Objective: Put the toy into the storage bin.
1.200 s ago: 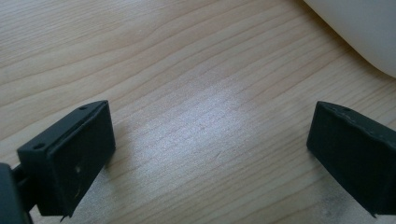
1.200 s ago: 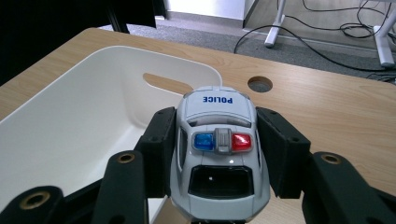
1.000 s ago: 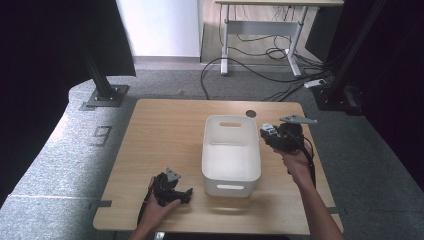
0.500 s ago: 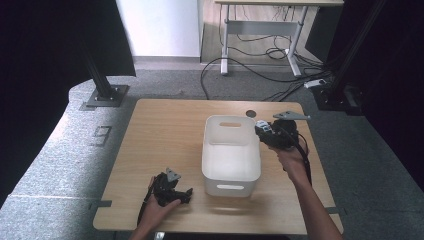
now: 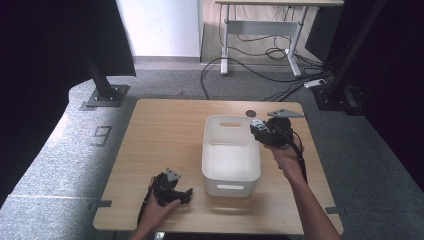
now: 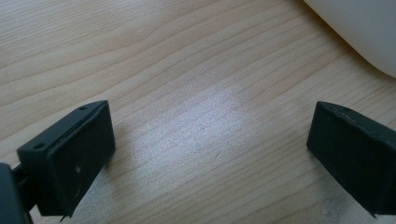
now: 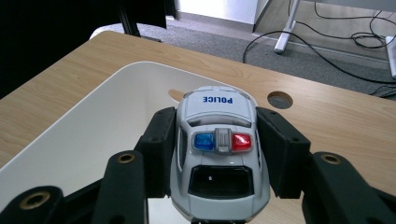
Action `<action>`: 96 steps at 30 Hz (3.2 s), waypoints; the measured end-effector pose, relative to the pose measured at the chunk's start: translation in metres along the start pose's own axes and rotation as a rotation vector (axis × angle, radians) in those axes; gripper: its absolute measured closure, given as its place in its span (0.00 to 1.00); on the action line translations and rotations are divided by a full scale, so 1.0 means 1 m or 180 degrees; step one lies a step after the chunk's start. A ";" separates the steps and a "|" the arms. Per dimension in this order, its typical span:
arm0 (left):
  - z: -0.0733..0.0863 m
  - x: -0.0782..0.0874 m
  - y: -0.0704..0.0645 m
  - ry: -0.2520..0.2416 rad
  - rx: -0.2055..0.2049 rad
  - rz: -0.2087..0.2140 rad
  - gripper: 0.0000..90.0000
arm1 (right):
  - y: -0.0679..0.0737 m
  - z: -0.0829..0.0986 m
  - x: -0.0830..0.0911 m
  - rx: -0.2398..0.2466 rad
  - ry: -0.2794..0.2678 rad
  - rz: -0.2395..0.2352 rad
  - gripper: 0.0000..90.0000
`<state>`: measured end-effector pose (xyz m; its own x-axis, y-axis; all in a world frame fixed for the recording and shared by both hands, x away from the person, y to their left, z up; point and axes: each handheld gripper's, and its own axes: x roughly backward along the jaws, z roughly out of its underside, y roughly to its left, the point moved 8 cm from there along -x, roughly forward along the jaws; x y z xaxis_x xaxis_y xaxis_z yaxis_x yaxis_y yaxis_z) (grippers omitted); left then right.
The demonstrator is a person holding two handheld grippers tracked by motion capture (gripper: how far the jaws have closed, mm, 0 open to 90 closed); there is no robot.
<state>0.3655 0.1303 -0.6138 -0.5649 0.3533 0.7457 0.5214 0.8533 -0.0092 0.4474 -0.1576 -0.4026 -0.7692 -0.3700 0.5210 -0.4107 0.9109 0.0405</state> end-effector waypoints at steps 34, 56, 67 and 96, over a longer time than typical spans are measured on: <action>0.000 0.000 0.000 -0.0001 0.0000 0.0002 0.01 | 0.029 -0.010 -0.034 0.0014 0.0097 -0.0071 0.56; 0.000 0.000 0.000 -0.0001 0.0000 0.0001 0.01 | 0.048 -0.012 -0.058 0.0040 0.0214 -0.0128 0.56; 0.000 0.000 0.000 -0.0001 -0.0001 0.0001 0.01 | 0.057 -0.015 -0.069 0.0063 0.0244 -0.0130 0.56; 0.000 0.000 0.000 0.0000 -0.0002 -0.0001 0.01 | 0.076 -0.021 -0.094 0.0113 0.0316 -0.0181 0.56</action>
<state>0.3656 0.1304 -0.6138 -0.5650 0.3531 0.7457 0.5216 0.8531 -0.0087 0.4986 -0.0498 -0.4300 -0.6925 -0.3994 0.6008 -0.4709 0.8811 0.0431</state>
